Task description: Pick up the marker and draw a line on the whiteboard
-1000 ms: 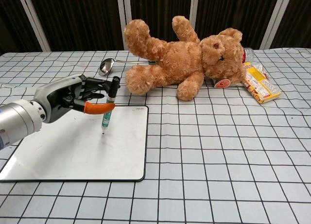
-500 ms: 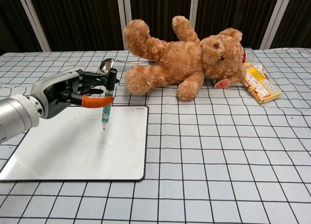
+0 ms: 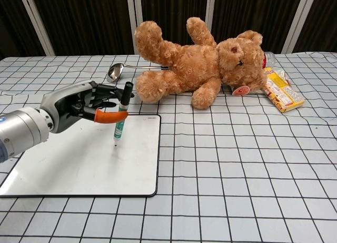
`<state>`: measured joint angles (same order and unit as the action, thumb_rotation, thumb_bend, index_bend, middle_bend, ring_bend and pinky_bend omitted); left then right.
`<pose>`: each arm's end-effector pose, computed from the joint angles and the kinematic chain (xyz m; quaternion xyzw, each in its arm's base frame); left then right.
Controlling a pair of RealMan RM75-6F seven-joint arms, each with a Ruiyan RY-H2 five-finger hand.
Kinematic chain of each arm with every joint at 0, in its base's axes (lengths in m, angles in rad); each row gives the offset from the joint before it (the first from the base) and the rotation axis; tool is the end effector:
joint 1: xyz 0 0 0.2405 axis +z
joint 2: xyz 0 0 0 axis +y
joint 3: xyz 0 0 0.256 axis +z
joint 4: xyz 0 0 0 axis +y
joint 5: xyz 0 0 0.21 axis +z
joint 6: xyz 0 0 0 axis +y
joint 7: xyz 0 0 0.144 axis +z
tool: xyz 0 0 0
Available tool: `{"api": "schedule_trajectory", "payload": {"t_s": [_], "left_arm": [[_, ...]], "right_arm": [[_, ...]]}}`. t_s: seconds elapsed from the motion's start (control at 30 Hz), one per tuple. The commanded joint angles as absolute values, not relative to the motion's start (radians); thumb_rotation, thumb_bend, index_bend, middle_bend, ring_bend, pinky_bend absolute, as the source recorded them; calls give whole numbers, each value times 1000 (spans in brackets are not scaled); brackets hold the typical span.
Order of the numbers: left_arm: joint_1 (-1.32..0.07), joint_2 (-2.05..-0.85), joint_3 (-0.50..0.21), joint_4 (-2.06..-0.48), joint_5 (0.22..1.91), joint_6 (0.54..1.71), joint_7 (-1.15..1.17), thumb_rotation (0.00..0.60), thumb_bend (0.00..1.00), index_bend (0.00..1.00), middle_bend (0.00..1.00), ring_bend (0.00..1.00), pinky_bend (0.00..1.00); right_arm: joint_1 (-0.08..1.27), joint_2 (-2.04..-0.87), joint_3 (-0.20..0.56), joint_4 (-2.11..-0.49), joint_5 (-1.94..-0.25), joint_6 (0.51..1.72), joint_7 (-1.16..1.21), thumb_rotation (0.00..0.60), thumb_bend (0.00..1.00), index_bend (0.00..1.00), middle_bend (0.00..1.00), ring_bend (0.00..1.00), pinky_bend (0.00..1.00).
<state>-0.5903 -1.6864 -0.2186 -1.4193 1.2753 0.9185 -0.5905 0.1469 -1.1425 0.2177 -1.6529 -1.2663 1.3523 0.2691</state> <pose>-0.1564 0.3088 -0.0546 -0.4860 -0.6887 -0.5088 0.1747 -0.3094 -0.2314 0.1658 0.4495 -0.5062 0.4878 0.5512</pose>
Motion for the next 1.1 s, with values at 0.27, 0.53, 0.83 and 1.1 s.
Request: {"api": "schedule_trajectory", "payload": {"t_s": [0.27,0.53,0.83,1.1], "left_arm": [[-598,-1680,-221,-1388,1275,909,-587,600,443,774,159,0,10],[-600,-1666,-222,-1320,1276,899,-604,600,443,774,159,0,10],[-592,-1630,-253,-1250,1266,916,-650,600,443,774,160,0,10],[-579,-1568,-285,-1327,1271,939,-714,600,443,775,160,0,10]], "right_arm": [[147,-1143,218,-1653,-1264,1351,267,600,210,0,0,0,0],[146,-1144,217,-1657,-1261,1350,265,600,209,0,0,0,0],[146,-1144,218,-1663,-1260,1352,260,600,210,0,0,0,0],[145,-1144,219,-1665,-1257,1352,259,600,209,0,0,0,0]]}}
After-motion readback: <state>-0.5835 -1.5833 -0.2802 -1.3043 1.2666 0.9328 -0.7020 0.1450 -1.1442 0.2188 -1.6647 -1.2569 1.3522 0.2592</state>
